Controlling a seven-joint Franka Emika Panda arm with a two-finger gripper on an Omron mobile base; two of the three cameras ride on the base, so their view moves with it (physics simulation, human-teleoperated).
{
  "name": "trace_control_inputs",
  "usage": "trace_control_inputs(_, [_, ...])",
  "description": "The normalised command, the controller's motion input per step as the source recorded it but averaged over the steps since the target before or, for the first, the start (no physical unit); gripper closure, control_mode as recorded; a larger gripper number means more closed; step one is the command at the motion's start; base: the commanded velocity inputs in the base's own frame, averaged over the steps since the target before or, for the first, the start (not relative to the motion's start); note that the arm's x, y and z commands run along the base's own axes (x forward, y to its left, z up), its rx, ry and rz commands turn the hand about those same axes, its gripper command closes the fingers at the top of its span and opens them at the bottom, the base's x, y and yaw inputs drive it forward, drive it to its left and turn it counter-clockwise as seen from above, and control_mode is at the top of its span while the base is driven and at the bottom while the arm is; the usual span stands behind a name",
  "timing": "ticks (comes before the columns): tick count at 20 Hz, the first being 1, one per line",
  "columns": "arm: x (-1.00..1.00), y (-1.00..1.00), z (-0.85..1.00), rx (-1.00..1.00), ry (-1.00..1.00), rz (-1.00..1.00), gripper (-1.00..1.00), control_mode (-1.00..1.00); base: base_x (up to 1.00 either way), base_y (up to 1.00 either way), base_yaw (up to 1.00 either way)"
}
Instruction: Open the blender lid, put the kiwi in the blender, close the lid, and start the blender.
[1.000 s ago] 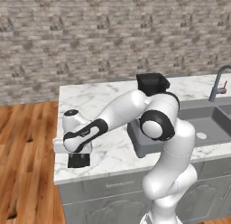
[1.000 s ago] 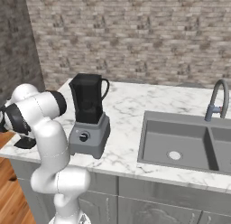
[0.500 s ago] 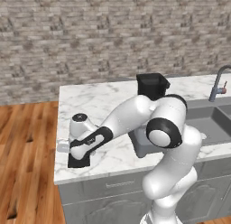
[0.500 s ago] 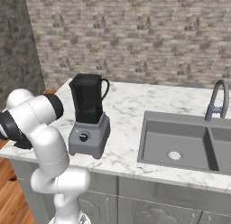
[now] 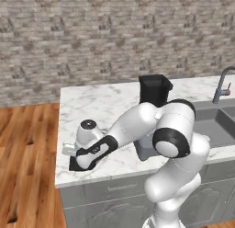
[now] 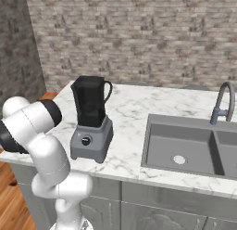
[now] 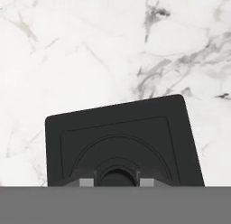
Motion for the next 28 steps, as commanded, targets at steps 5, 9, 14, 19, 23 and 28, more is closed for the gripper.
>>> trace_control_inputs(5, [-0.18, 0.0, -0.01, 0.0, 0.0, 0.0, 1.0, -1.0, 0.0, 0.0, 0.0])
trace_control_inputs(9, [-0.15, -0.13, 0.64, 0.0, -0.01, 0.0, 1.0, -1.0, 0.0, 0.0, 0.0])
trace_control_inputs(14, [-0.14, -0.33, 0.94, 0.0, -0.09, 0.0, 1.0, -1.0, 0.0, 0.0, 0.0])
trace_control_inputs(19, [-0.04, -0.32, 0.95, 0.0, -0.12, 0.0, 1.0, -1.0, 0.0, 0.0, 0.0])
trace_control_inputs(23, [0.0, -0.02, 0.02, 0.0, -0.01, 0.0, 1.0, -1.0, 0.0, 0.0, 0.0])
trace_control_inputs(28, [-0.16, -0.3, 0.43, -0.01, -0.04, 0.0, 1.0, -1.0, 0.0, 0.0, 0.0])
